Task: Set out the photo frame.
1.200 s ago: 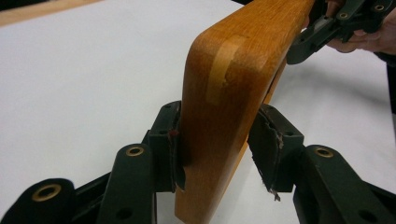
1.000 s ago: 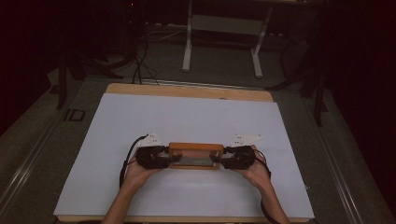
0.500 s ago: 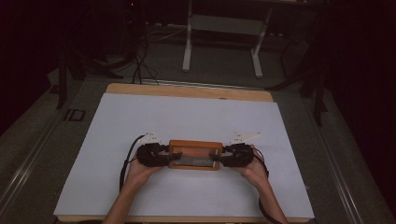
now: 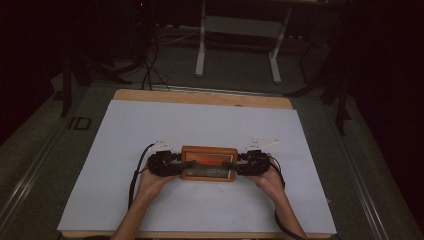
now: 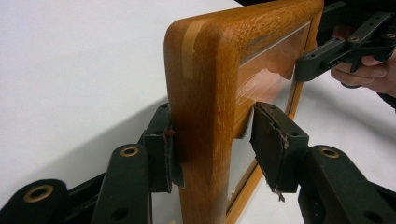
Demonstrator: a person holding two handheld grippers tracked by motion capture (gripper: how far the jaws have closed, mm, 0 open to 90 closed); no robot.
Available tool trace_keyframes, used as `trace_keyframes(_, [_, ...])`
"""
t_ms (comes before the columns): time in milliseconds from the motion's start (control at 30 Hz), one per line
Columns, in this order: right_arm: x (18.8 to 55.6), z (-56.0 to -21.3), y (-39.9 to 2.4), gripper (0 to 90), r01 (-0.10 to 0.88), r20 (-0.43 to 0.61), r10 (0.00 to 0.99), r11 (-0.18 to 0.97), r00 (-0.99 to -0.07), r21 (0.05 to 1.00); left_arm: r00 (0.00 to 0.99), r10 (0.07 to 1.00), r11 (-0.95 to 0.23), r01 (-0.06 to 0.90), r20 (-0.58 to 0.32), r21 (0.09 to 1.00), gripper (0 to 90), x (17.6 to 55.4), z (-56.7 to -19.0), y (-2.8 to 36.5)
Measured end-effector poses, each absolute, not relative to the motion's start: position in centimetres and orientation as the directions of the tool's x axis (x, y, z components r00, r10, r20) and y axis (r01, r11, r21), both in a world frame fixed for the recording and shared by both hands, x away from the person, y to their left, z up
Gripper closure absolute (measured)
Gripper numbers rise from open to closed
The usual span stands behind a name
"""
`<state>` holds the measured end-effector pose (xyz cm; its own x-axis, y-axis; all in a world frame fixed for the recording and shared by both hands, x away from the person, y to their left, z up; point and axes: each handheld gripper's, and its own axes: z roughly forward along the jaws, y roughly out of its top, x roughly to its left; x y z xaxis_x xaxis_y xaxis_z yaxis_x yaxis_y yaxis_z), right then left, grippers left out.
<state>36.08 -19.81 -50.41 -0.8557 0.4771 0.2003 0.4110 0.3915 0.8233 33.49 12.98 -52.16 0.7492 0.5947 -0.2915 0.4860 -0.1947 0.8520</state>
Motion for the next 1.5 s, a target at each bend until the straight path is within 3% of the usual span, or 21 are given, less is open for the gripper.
trace_keyframes(600, [36.1, -50.5, -19.7, 51.7, 0.408, 0.196, 0.481, 0.388, -0.855, 0.827, 0.741, 0.607, -0.208, 0.497, -0.287, 0.843, 51.7, 33.5, -52.1, 12.9])
trace_keyframes(1067, [35.9, -50.3, -20.4, 45.1, 0.403, 0.166, 0.505, 0.406, -0.847, 0.820, 0.729, 0.617, -0.190, 0.504, -0.296, 0.843, 46.1, 33.2, -51.8, 13.5])
trace_keyframes(1500, [35.3, -49.2, -21.7, 43.4, 0.389, 0.139, 0.517, 0.414, -0.844, 0.823, 0.705, 0.669, -0.221, 0.491, -0.235, 0.843, 42.1, 32.3, -50.7, 14.2])
